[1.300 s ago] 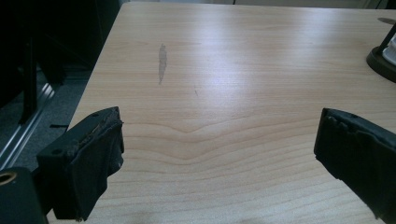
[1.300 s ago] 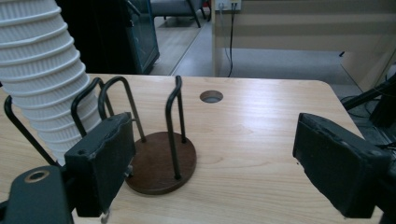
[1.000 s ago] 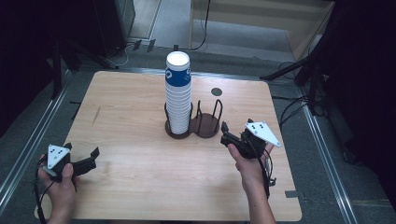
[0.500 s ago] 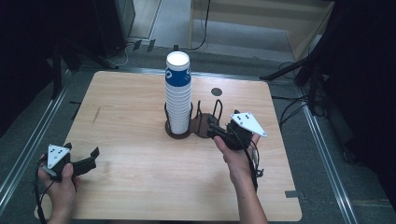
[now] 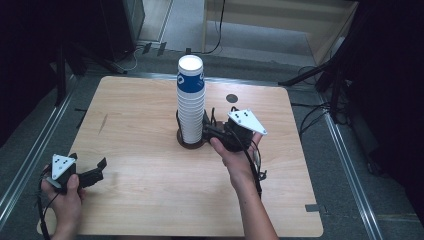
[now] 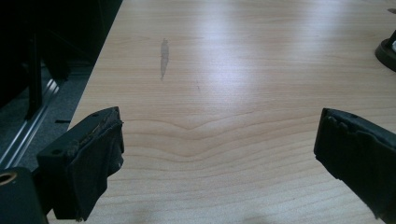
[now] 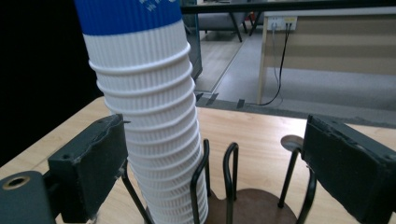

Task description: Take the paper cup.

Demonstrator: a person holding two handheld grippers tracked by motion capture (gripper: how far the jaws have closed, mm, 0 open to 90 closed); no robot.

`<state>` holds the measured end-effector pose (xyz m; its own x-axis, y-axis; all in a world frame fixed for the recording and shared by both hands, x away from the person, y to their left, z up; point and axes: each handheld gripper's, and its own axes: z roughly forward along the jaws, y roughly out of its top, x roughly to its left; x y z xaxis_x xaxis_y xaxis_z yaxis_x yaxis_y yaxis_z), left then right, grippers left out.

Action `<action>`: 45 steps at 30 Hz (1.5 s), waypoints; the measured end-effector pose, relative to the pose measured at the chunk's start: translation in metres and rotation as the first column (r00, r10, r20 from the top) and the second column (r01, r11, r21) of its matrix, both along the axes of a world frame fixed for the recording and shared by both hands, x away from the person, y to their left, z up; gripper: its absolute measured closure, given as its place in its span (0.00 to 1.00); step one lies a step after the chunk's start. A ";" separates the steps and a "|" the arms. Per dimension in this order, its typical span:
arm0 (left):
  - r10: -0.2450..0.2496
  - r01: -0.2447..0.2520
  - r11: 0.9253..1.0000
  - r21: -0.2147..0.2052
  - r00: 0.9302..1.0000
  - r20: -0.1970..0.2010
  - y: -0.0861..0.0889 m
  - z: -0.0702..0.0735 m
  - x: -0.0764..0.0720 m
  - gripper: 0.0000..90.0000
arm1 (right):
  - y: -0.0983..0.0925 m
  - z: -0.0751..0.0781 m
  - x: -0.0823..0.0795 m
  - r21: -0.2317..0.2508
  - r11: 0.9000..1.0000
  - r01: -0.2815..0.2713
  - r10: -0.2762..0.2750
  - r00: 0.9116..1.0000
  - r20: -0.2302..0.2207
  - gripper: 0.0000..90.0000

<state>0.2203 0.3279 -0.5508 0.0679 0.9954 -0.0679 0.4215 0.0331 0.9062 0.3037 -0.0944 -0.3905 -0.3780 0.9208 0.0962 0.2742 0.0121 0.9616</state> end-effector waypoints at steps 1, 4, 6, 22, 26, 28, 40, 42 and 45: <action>0.000 0.000 1.000 0.000 1.000 0.000 0.000 0.000 0.000 0.03 | 0.000 0.000 0.000 0.000 1.000 0.000 0.000 1.000 0.000 0.08; -0.001 0.001 1.000 -0.003 1.000 -0.001 0.001 0.000 0.000 0.03 | 0.009 0.005 0.003 0.007 1.000 -0.008 0.008 1.000 0.007 0.08; 0.001 -0.001 1.000 -0.007 1.000 -0.002 0.001 0.000 0.000 0.03 | 0.013 0.007 0.005 0.012 1.000 -0.011 0.011 1.000 0.008 0.08; -0.004 0.004 1.000 -0.025 1.000 -0.007 0.003 0.000 0.001 0.03 | 0.044 0.018 0.017 0.009 1.000 -0.010 0.010 1.000 0.011 0.08; -0.005 0.005 1.000 -0.027 1.000 -0.009 0.003 0.000 0.001 0.03 | 0.050 0.019 0.022 0.004 1.000 -0.005 0.005 1.000 0.007 0.08; -0.007 0.006 1.000 -0.029 1.000 -0.009 0.003 0.000 0.001 0.03 | 0.052 0.020 0.025 0.003 1.000 -0.001 0.001 1.000 0.007 0.08; -0.008 0.008 0.999 -0.034 1.000 -0.017 0.004 0.000 0.002 0.03 | 0.072 0.028 0.040 -0.002 1.000 0.000 0.001 1.000 0.028 0.08; -0.008 0.007 0.999 -0.036 1.000 -0.018 0.004 0.000 0.002 0.03 | 0.075 0.029 0.042 -0.001 1.000 -0.001 0.001 0.999 0.037 0.08; -0.008 0.007 0.999 -0.039 1.000 -0.019 0.004 0.000 0.002 0.03 | 0.078 0.031 0.046 0.021 1.000 -0.004 0.003 0.998 0.055 0.08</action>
